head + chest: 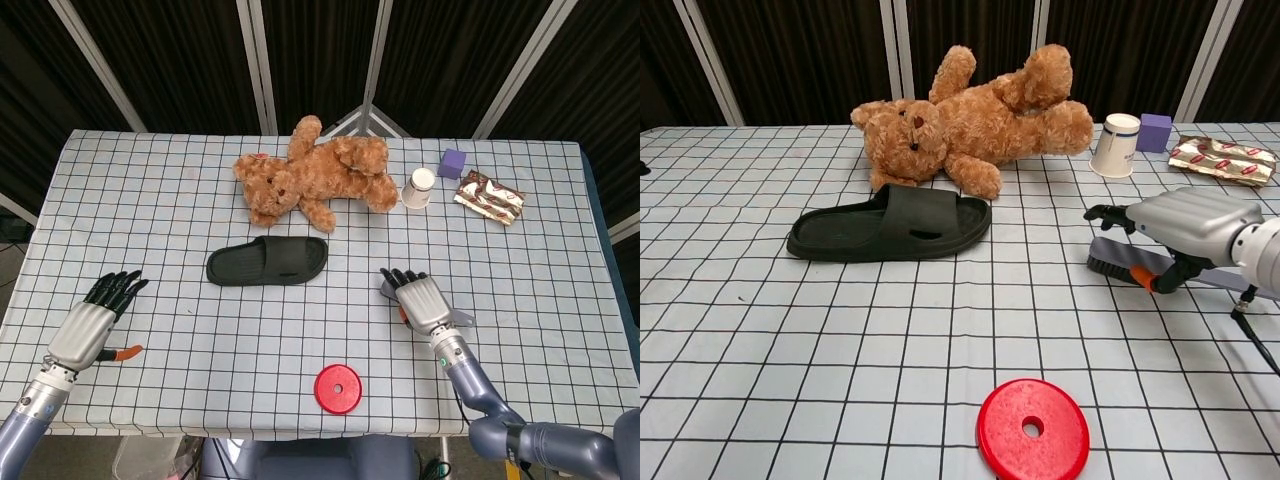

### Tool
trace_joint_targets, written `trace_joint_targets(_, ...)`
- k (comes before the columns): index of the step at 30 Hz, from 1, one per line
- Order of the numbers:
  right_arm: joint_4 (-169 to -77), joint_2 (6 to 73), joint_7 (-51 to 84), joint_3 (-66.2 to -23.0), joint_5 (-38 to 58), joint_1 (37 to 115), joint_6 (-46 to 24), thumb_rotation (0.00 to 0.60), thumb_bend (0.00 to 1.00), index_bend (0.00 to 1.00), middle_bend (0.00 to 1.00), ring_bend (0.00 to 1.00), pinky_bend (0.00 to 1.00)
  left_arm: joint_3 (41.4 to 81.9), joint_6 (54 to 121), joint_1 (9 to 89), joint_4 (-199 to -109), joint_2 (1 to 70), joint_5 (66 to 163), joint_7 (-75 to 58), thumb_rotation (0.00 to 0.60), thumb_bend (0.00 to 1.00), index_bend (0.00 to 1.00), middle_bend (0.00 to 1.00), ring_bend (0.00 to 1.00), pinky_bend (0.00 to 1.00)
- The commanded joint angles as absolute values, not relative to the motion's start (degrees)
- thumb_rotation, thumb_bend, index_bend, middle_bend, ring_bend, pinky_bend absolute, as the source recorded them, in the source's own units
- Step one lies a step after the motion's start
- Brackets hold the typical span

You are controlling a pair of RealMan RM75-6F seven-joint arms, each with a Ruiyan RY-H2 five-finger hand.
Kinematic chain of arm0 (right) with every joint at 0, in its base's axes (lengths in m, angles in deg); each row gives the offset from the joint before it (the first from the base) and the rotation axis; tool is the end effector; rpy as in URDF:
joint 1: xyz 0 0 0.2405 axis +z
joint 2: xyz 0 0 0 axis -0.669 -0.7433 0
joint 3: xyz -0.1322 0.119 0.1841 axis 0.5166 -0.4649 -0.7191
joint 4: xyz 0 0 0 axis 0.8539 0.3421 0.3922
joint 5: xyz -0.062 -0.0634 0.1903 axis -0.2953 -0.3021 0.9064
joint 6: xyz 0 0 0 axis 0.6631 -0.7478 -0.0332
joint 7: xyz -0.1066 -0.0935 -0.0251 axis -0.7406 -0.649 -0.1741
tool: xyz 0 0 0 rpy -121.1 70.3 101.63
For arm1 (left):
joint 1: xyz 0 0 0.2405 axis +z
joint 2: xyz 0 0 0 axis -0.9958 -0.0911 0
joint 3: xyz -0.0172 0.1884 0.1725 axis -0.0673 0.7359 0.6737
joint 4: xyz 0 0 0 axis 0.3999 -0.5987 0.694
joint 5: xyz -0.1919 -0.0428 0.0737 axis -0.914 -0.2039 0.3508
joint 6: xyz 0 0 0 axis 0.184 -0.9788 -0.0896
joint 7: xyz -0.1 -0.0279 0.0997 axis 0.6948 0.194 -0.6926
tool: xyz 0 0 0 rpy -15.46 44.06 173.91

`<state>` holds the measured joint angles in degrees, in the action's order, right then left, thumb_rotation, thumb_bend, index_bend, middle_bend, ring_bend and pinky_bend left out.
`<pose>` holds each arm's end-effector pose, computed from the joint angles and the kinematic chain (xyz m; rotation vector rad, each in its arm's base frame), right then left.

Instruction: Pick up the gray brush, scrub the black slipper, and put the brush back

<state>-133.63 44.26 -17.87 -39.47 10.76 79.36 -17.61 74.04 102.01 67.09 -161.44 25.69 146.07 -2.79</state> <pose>-0.1941 -0.3141 -0.0201 1.9065 -0.8083 0.6692 -0.2952 0.2238 0.0887 -1.7434 -0.8936 -0.9759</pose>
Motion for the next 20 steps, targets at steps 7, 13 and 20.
trace_joint_targets(7,-149.0,34.0,-18.2,-38.2,2.9,73.4,-4.5,0.600,0.47,0.00,0.00,0.00,0.07,72.7,107.2,72.0,-166.7,24.2,142.2,-11.6,0.562,0.08,0.00,0.00,0.00,0.05)
trace_joint_targets(13,-148.8,28.1,-9.1,-32.1,-7.1,61.3,11.5,0.600,0.46,0.00,0.00,0.00,0.01,73.3,110.9,76.0,-173.5,21.9,140.4,-18.1,0.569,0.08,0.00,0.00,0.00,0.05)
trace_joint_targets(20,-140.6,24.9,3.9,-28.8,-7.3,50.4,19.6,0.600,0.46,0.00,0.00,0.00,0.00,72.0,110.5,77.2,-175.4,20.6,137.7,-19.9,0.573,0.07,0.00,0.00,0.00,0.05)
